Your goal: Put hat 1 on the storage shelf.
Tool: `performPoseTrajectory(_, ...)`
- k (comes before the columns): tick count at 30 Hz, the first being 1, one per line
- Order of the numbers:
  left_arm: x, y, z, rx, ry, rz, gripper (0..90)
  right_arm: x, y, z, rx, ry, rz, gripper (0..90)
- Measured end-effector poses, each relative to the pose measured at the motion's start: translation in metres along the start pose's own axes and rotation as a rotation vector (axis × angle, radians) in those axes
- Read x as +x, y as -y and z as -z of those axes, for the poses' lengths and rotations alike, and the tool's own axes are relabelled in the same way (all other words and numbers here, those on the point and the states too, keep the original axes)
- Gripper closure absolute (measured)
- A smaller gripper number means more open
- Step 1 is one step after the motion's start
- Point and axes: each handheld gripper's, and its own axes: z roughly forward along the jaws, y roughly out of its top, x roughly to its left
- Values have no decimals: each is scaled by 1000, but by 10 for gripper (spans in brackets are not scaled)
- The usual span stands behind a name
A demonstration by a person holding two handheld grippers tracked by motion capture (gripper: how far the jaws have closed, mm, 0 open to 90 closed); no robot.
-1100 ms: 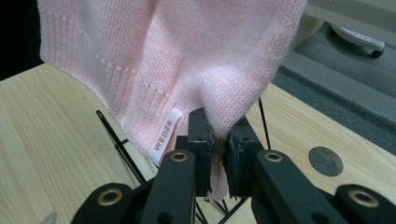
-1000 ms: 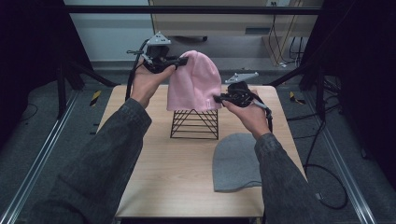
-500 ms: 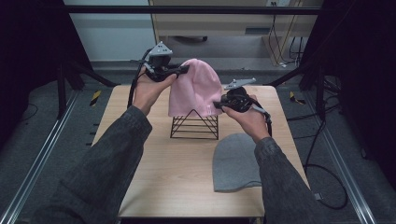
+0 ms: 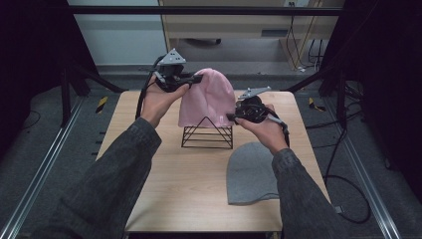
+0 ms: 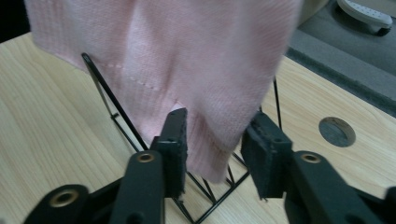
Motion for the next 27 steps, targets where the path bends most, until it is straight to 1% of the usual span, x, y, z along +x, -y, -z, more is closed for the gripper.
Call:
performPoseTrajectory(4, -2, 4, -1, 7, 4, -2, 824, -1, 1, 3, -1, 28, -11, 486)
performPoseTrajectory(7, -3, 9, -1, 13, 5, -3, 824, -2, 1, 5, -1, 39, -4, 461)
performPoseTrajectory(8, -2, 10, -1, 16, 6, -4, 824, -2, 2, 7, 4, 52, -4, 439)
performPoseTrajectory(10, -3, 14, -1, 18, 11, 2, 823, -2, 3, 8, 5, 55, -2, 432)
performPoseTrajectory(12, -3, 18, -1, 25, 15, -3, 823, -4, 5, 10, 2, 69, -5, 419)
performPoseTrajectory(15, -4, 25, -2, 35, 23, 0, 822, -8, 10, 12, 8, 81, -19, 407)
performPoseTrajectory(17, -7, 33, -3, 44, 33, -3, 822, -12, 17, 14, 19, 92, -25, 398)
performPoseTrajectory(18, -7, 33, -3, 44, 33, -3, 821, -12, 17, 14, 19, 92, -25, 398)
performPoseTrajectory(21, -11, 41, -4, 57, 40, -2, 820, -17, 25, 15, 39, 102, -37, 391)
performPoseTrajectory(23, -12, 45, -5, 62, 45, 0, 819, -20, 31, 16, 43, 108, -47, 391)
performPoseTrajectory(24, -12, 48, -5, 66, 53, 8, 819, -23, 35, 18, 50, 113, -52, 392)
performPoseTrajectory(27, -13, 49, -4, 65, 64, 6, 819, -26, 38, 20, 51, 117, -58, 392)
